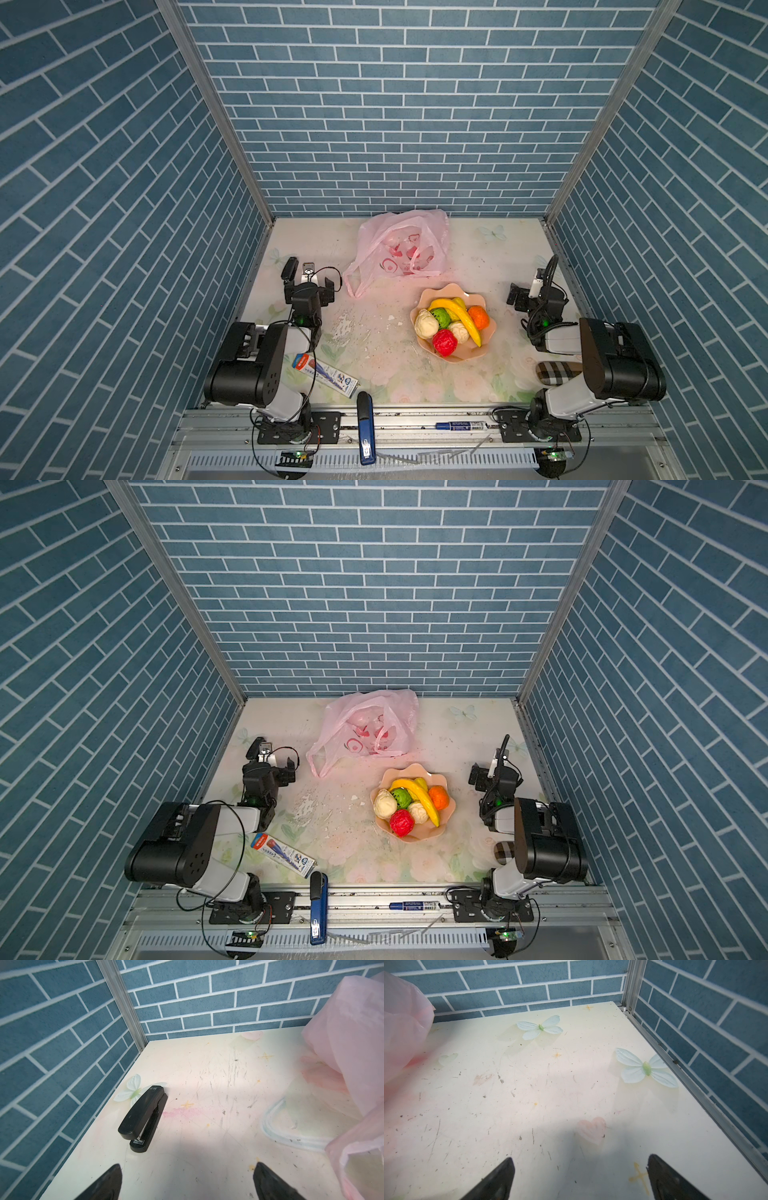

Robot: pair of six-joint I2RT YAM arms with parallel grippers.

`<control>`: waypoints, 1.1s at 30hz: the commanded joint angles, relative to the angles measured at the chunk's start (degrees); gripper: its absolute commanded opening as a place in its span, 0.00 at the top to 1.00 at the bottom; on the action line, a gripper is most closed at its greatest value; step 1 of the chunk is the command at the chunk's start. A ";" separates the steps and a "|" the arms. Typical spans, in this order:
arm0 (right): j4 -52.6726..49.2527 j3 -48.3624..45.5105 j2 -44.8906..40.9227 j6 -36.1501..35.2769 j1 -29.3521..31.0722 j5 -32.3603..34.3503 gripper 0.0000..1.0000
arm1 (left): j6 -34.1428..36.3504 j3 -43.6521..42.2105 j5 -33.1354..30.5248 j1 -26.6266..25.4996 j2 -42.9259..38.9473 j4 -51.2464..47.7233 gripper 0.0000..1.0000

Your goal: Take the fake fruits out of the plastic bag

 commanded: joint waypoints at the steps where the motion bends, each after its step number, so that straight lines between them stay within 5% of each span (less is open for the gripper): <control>1: -0.36 2.40 0.31 -1.94 0.21 -0.54 0.01 | -0.50 -0.45 0.06 0.34 0.16 0.55 0.01; 25: 0.59 1.79 0.06 -2.04 0.21 -0.92 0.01 | -0.46 -0.46 0.06 0.34 0.10 0.61 0.01; 30: 27.50 -11.10 2.13 -0.76 0.22 2.40 0.01 | -0.50 -0.45 0.08 0.34 0.12 0.59 0.01; 33: 21.79 -8.85 1.16 0.66 0.21 6.12 0.01 | -0.50 -0.46 0.06 0.34 0.11 0.61 0.01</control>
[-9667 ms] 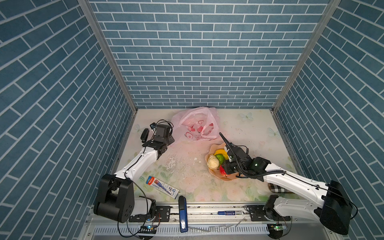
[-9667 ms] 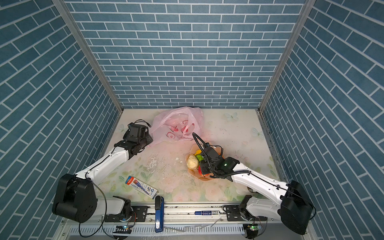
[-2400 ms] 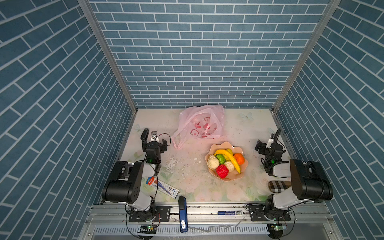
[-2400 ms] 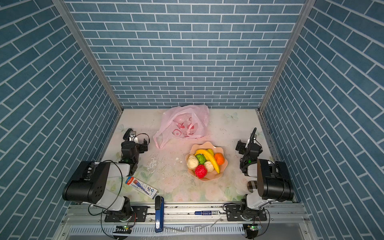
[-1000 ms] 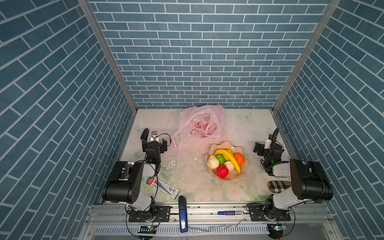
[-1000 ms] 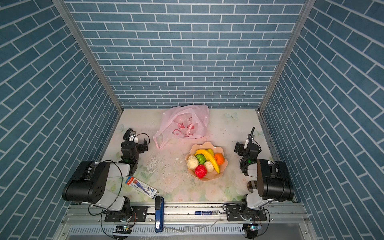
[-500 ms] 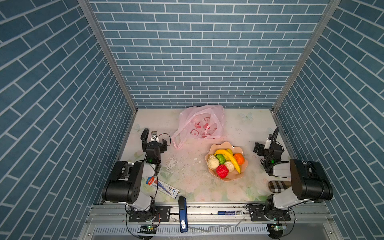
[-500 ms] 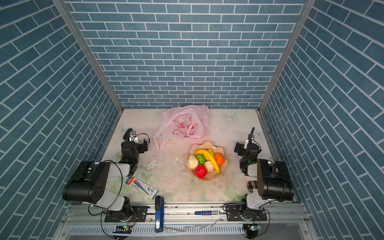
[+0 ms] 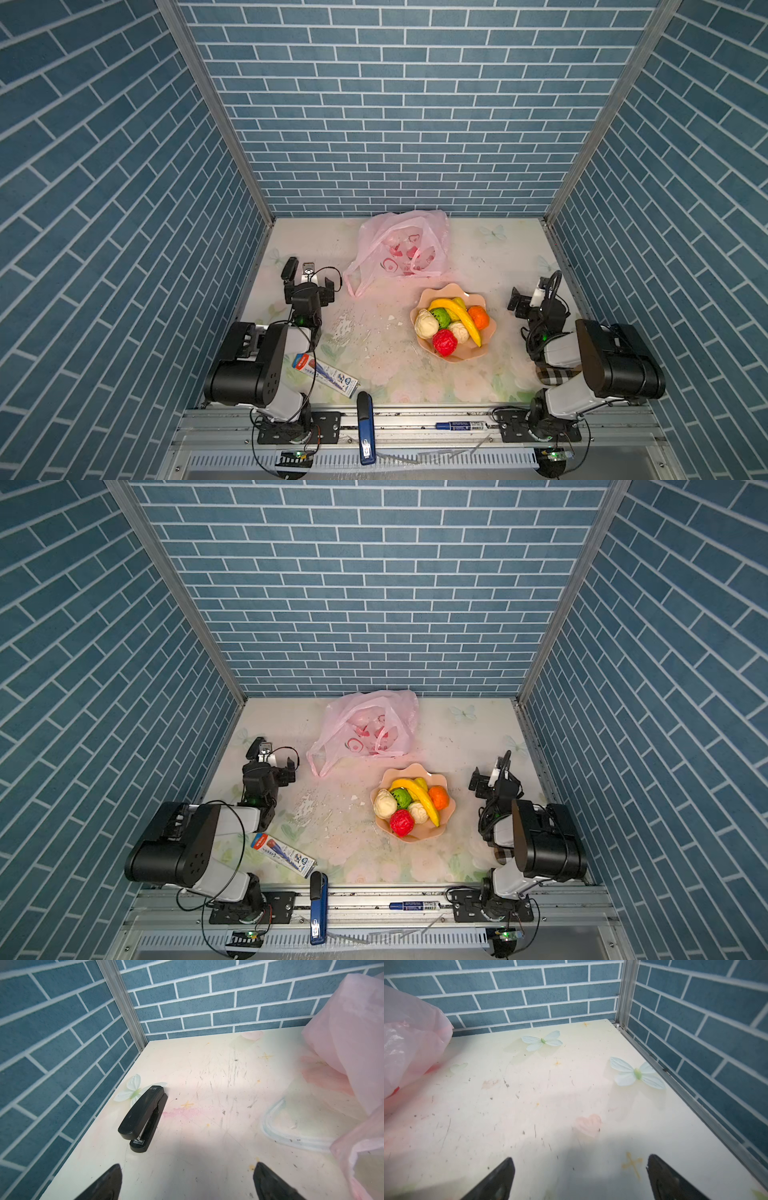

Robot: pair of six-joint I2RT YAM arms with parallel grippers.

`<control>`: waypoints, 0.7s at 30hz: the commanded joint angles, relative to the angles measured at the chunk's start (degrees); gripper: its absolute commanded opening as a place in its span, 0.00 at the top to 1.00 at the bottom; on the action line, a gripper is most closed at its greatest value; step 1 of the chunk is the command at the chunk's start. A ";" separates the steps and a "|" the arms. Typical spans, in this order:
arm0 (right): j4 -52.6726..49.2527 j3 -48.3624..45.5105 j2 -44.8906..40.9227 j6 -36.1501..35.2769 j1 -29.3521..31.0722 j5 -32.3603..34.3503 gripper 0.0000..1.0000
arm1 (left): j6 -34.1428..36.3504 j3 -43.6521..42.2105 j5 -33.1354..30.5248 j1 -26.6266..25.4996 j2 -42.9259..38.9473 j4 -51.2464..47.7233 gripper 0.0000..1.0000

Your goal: Take the fake fruits out of the plastic bag

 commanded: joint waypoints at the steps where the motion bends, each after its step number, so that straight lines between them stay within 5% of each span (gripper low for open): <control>1: 0.87 2.67 -1.11 0.80 0.21 4.59 0.01 | -0.50 -0.38 0.06 0.34 0.14 0.59 0.01; 5: -13.72 10.76 -0.91 -0.12 0.47 3.50 0.01 | -0.50 -0.44 0.06 0.34 0.19 0.59 0.01; 7: -14.61 11.15 -0.92 -1.70 0.56 -0.88 0.01 | -0.47 -0.50 0.06 0.34 0.12 0.59 0.01; 21: -16.01 12.08 -0.57 -2.02 0.56 -1.27 0.01 | -0.49 -0.49 0.06 0.33 0.19 0.59 0.01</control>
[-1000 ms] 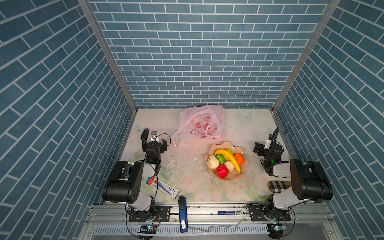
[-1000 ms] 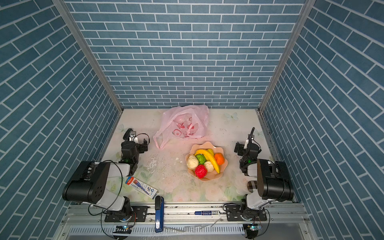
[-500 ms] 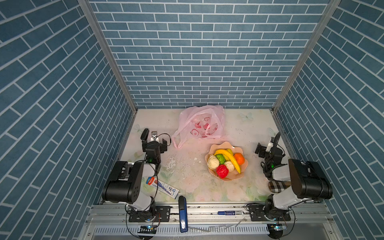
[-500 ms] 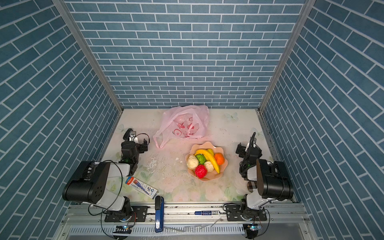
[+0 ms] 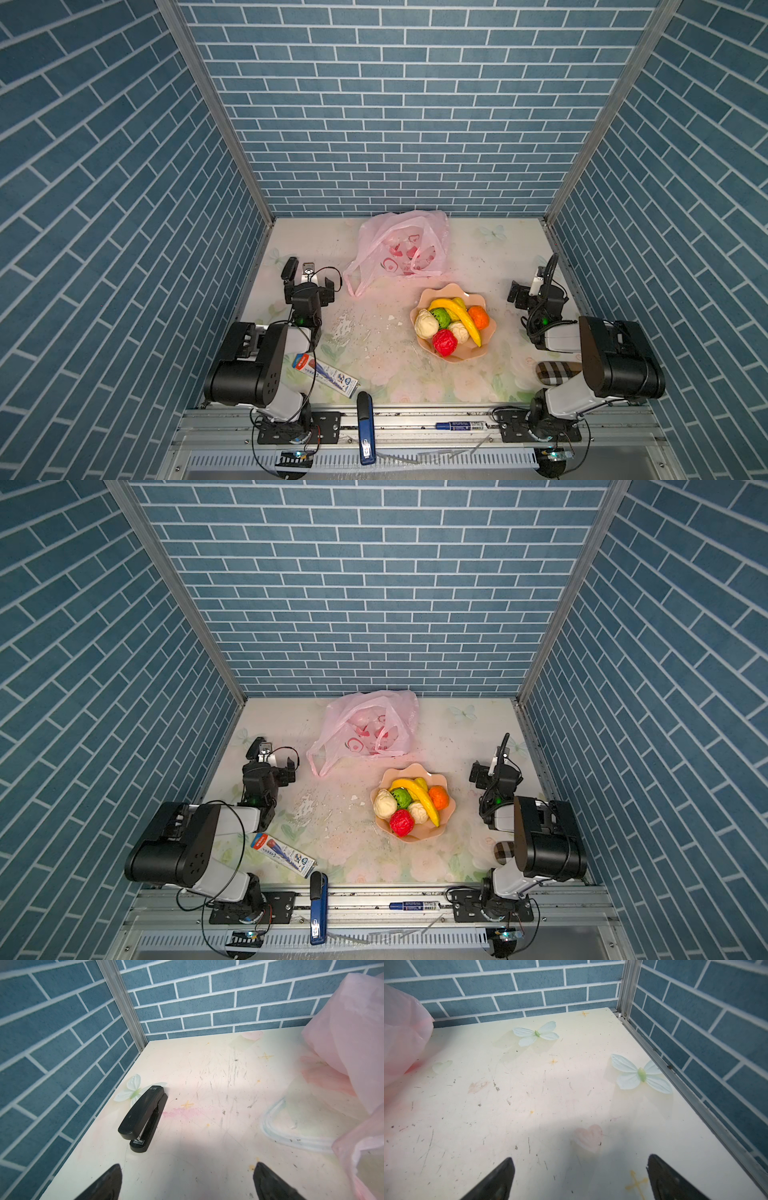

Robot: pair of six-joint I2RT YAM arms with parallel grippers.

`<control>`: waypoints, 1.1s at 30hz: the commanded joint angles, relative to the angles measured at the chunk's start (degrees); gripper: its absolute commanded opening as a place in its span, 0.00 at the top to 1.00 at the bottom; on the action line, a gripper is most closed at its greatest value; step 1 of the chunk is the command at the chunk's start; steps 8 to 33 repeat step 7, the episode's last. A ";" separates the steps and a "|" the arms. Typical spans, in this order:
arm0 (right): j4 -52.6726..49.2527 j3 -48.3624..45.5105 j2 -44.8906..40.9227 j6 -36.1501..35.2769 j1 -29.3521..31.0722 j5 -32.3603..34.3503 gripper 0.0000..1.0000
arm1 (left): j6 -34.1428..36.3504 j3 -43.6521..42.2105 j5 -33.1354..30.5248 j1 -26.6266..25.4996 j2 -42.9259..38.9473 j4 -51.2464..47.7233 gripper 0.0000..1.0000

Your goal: Take the fake fruits out of the plastic bag

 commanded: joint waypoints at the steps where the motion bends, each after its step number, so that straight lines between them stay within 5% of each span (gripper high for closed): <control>1: -0.97 1.57 -0.27 -1.83 0.19 -0.50 0.01 | -0.45 -0.47 0.04 0.34 0.18 0.61 0.01; 33: -0.60 1.25 -0.50 -1.83 0.20 -0.58 0.01 | -0.50 -0.47 0.04 0.33 0.15 0.59 0.01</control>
